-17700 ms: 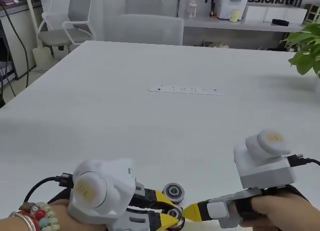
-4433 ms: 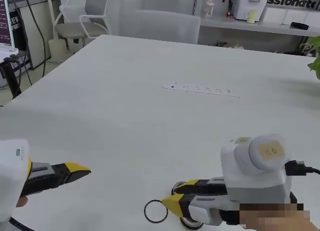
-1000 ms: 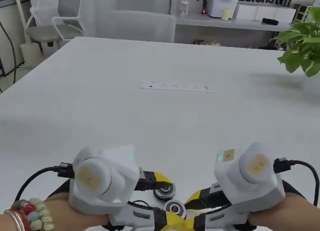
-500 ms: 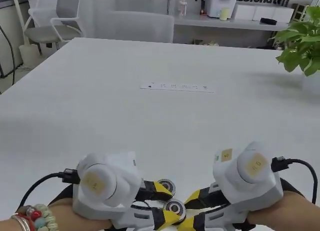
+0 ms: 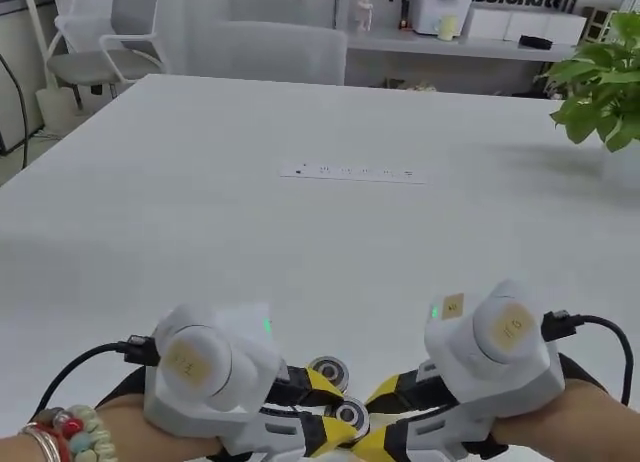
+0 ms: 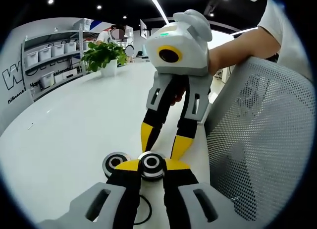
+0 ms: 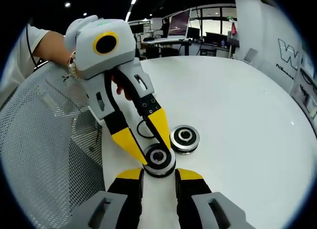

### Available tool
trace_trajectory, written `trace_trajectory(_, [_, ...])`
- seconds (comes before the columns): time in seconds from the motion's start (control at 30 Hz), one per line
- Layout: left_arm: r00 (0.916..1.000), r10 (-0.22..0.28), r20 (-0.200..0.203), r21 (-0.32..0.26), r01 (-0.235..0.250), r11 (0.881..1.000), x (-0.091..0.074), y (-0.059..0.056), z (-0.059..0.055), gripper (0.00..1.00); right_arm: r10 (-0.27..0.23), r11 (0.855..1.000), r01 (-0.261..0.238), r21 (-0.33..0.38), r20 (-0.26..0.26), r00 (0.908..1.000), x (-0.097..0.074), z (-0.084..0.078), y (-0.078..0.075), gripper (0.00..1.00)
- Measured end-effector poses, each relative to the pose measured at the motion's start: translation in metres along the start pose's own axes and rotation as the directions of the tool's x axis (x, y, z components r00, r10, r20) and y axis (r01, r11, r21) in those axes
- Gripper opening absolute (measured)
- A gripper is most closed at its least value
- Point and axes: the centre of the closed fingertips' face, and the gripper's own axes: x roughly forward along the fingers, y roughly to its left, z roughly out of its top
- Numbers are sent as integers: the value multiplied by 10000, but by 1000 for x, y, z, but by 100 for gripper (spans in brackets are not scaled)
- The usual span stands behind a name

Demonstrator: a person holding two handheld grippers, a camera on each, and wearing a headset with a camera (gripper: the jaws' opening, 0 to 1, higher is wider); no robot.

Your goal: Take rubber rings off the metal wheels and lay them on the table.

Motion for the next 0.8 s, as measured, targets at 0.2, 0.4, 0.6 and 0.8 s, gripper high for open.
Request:
trace_trajectory(0.2, [10000,56,48,103,-57,9999,0,0,0,9,-166,9997,166,-150,-30,9999,0,0,-3,26])
trace_trajectory(0.4, [10000,5,75,101,-6,9999,-1,0,0,8,-59,10000,59,-58,45,10000,0,0,-2,24])
trace_trajectory(0.6, [9999,1,136,71,-2,10000,0,0,0,8,184,9994,-189,278,173,9997,-2,1,0,19])
trace_trajectory(0.8, [9998,11,185,35,-12,10000,0,1,0,8,178,9998,-179,125,91,9998,-2,0,1,18])
